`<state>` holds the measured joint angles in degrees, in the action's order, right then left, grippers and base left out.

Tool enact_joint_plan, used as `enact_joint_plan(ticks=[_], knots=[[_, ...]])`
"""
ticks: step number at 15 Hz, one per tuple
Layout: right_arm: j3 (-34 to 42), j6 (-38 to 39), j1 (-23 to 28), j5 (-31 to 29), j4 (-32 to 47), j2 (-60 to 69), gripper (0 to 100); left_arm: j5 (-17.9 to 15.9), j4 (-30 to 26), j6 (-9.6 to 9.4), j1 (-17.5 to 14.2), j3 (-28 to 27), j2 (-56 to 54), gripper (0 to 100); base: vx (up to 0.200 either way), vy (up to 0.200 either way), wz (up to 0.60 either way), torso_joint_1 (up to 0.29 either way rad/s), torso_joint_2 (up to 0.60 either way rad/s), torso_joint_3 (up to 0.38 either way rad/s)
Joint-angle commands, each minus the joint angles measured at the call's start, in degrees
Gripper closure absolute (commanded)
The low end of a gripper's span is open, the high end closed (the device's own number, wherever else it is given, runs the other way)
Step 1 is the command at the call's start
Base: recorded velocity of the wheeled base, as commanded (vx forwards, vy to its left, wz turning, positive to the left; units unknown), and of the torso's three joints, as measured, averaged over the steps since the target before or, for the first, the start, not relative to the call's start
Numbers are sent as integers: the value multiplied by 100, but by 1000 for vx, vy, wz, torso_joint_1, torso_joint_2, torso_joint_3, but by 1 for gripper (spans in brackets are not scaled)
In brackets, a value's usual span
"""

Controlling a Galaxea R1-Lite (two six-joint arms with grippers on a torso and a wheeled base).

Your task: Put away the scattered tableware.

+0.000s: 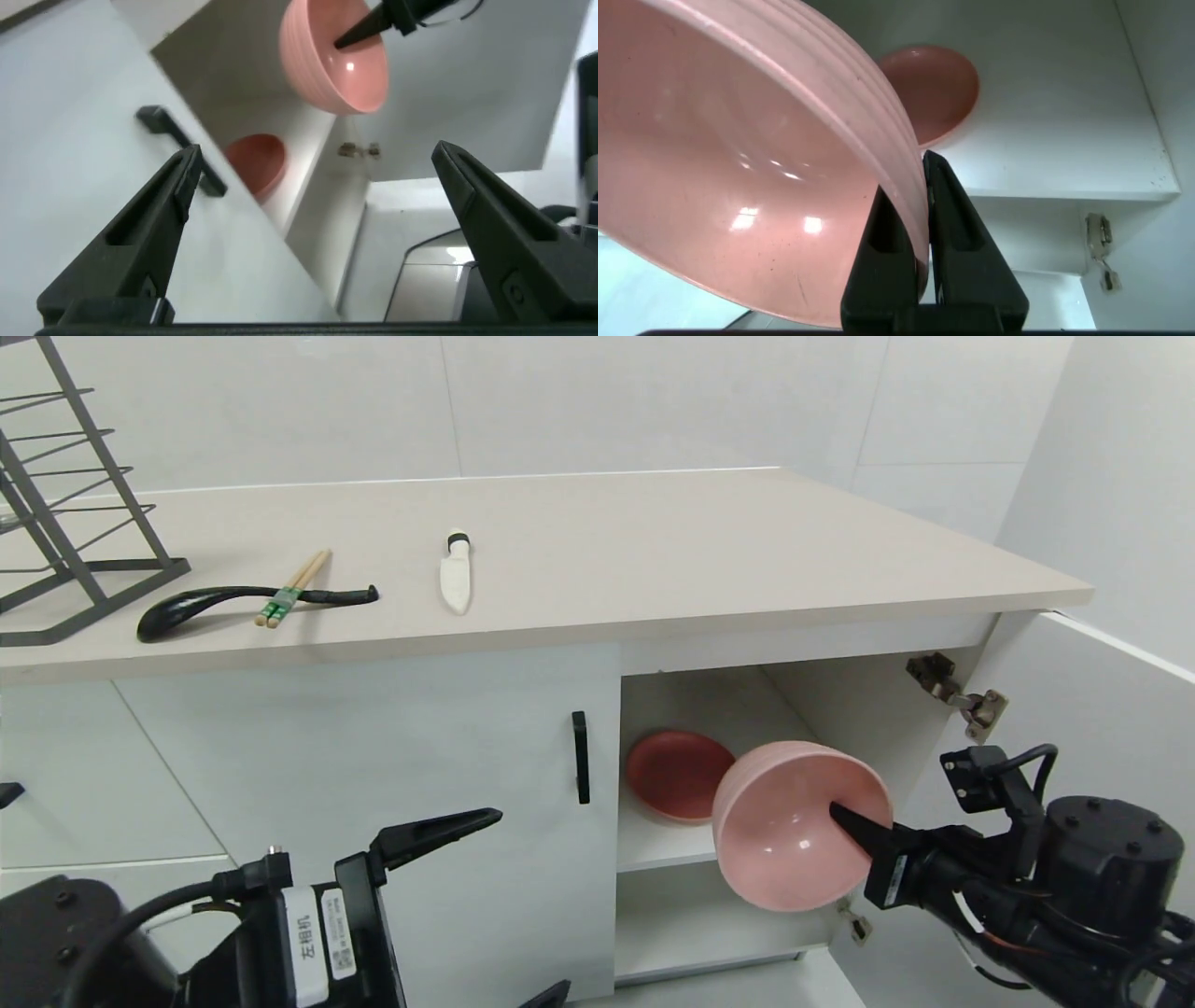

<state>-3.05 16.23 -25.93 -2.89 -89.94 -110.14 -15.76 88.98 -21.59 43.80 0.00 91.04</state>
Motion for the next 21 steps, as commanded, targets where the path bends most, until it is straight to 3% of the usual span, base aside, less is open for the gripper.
enact_joint_plan(ticks=[1,4,6,9,16,19,21], knots=[[-310,-23,0,8,-6,-526,100,-23,-30,50,-337,0,-280,0,0,0,0,0,0,0],[-785,-120,9,16,-6,-1123,100,-50,-882,58,-249,0,-1027,0,0,0,0,0,0,0],[-1277,-418,114,25,-6,-1308,100,-67,-2658,85,-56,0,-2257,0,0,0,0,0,0,0],[-1523,-1016,123,25,-6,-1835,100,-76,-4073,454,-56,0,-3839,0,0,0,0,0,0,0],[-1866,-1016,352,25,-6,-2099,100,-76,-4248,612,-135,-114,-4375,0,0,0,0,0,0,0],[-2218,-1482,528,851,-6,-2433,100,-76,-4248,612,-126,-79,-4270,0,0,0,0,0,0,0],[-2754,-1552,545,948,-6,-2741,100,-76,-4257,612,-126,-79,-4261,0,0,0,0,0,0,0]])
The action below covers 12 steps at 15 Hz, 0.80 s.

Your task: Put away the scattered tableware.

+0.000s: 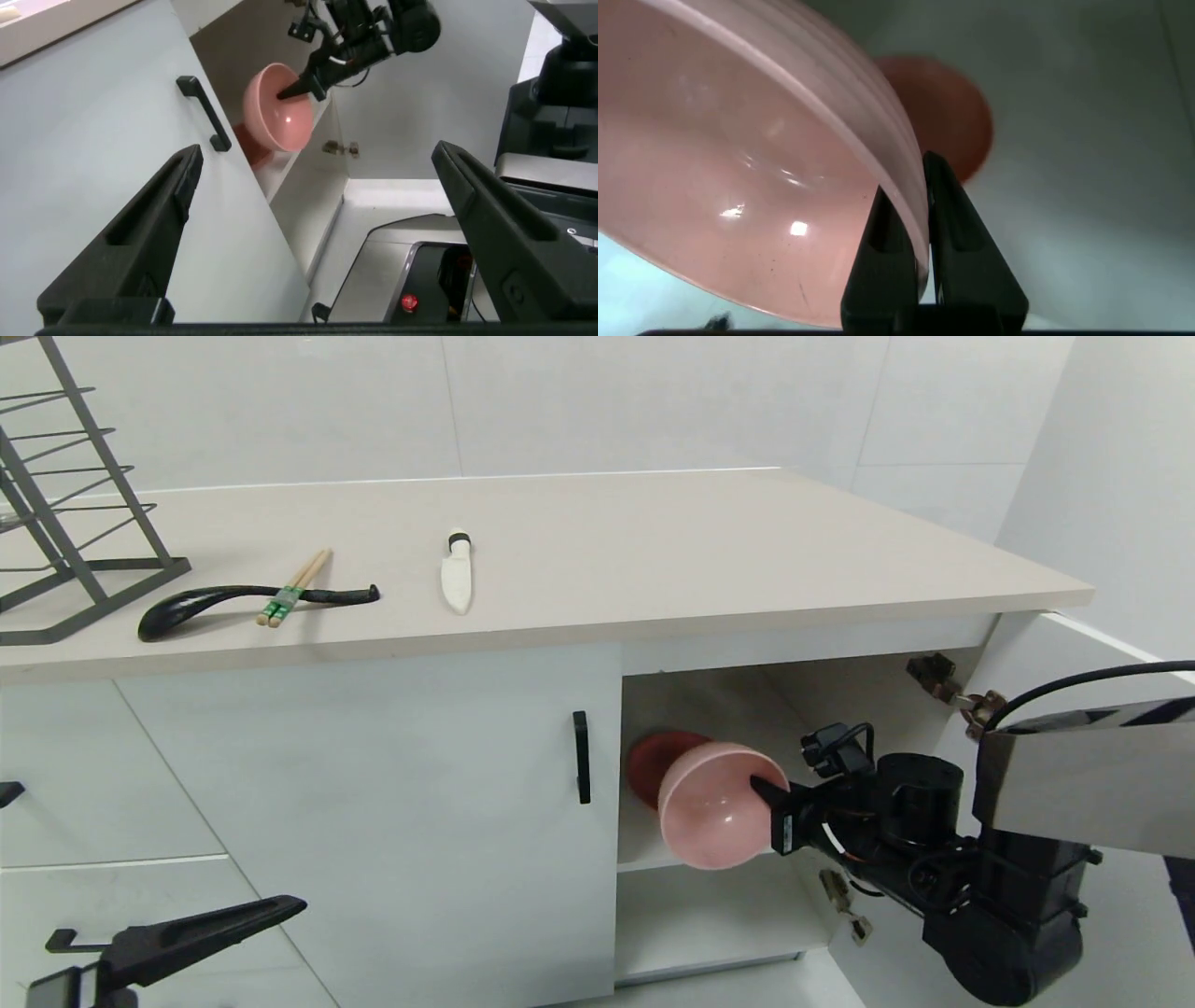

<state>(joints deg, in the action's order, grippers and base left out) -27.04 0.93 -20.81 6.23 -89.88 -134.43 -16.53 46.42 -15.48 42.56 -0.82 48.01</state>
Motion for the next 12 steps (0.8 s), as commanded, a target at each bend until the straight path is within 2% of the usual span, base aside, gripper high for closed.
enact_joint_plan(ticks=[1,9,12], knots=[[-434,-40,33,45,-12,-374,100,1,-2,1,-2,11,51,0,0,0,0,0,0,0],[-1893,13,86,80,-12,-1147,100,-8,7,-7,-2,55,200,0,0,0,0,0,0,0],[-2069,13,77,80,6,-1235,100,1,16,-7,-11,55,183,0,0,0,0,0,0,0]])
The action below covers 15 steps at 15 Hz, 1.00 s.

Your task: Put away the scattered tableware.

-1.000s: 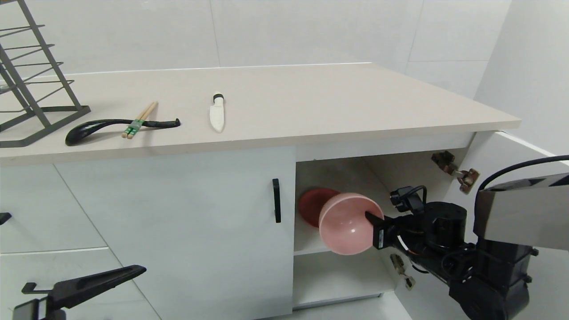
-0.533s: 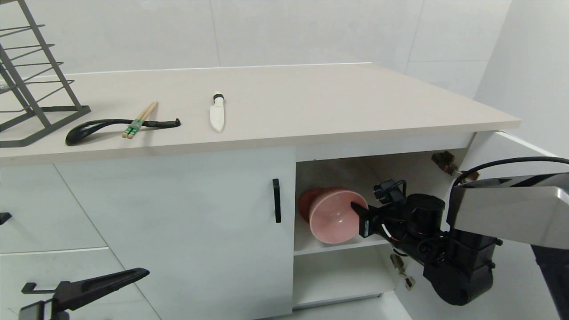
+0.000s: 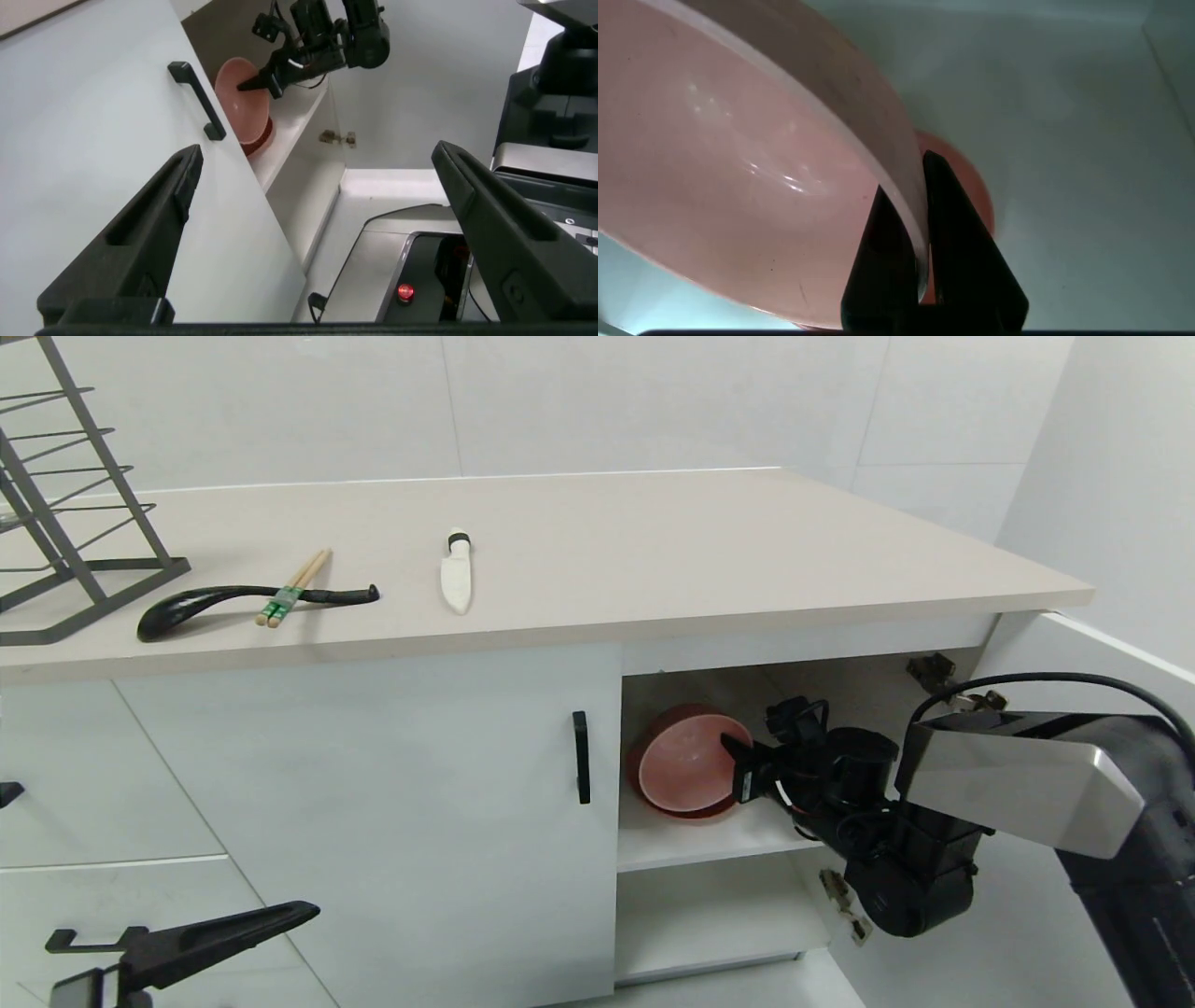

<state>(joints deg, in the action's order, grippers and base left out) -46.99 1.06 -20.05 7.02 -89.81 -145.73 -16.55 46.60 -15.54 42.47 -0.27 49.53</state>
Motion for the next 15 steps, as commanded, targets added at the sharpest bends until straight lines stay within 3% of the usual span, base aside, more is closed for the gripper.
enact_joint_plan(ticks=[1,15], knots=[[-73,-1,10,1,25,-123,100,3,-2,-1,-2,0,39,0,0,0,0,0,0,0],[-178,-18,168,-272,148,-369,100,-6,33,-1,-11,0,4,0,0,0,0,0,0,0]])
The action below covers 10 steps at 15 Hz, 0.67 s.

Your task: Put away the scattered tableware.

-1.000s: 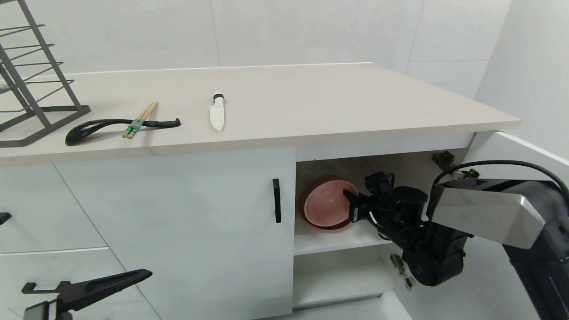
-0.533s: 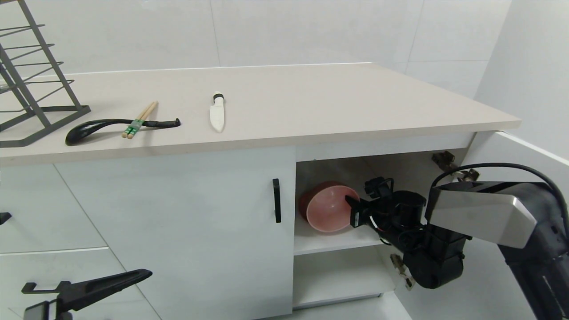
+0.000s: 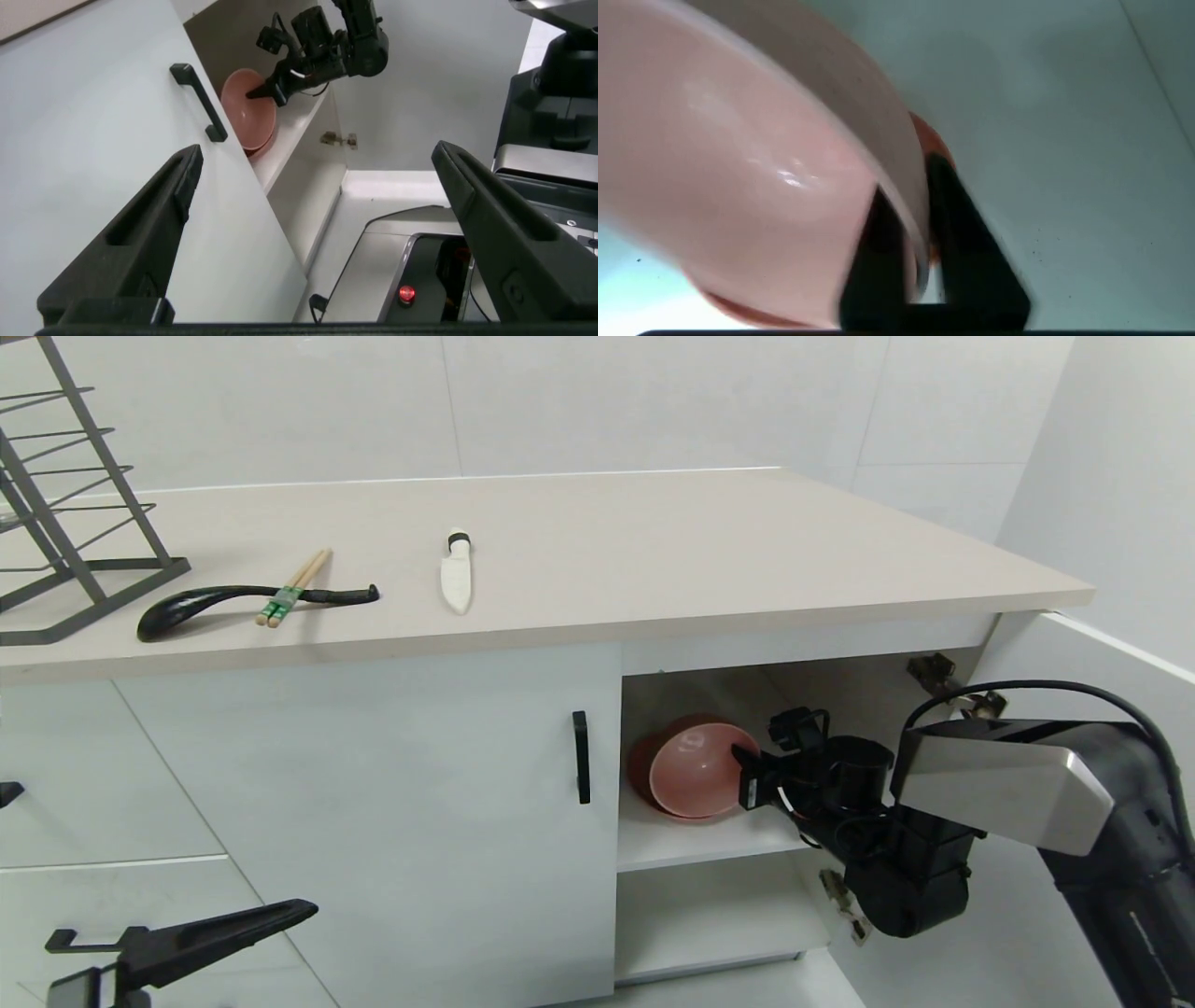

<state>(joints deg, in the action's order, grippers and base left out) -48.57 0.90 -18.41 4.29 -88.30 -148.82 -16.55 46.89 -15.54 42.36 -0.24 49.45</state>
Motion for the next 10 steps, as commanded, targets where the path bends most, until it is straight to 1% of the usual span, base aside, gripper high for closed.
enact_joint_plan(ticks=[1,8,10], knots=[[-21,-2,4,2,-3,-59,0,3,5,-1,0,-2,13,0,0,0,0,0,0,0],[-56,-64,-58,28,-30,-42,0,3,5,-1,0,-2,13,0,0,0,0,0,0,0],[-39,-64,-66,54,-56,152,0,-6,5,-1,0,-2,13,0,0,0,0,0,0,0]])
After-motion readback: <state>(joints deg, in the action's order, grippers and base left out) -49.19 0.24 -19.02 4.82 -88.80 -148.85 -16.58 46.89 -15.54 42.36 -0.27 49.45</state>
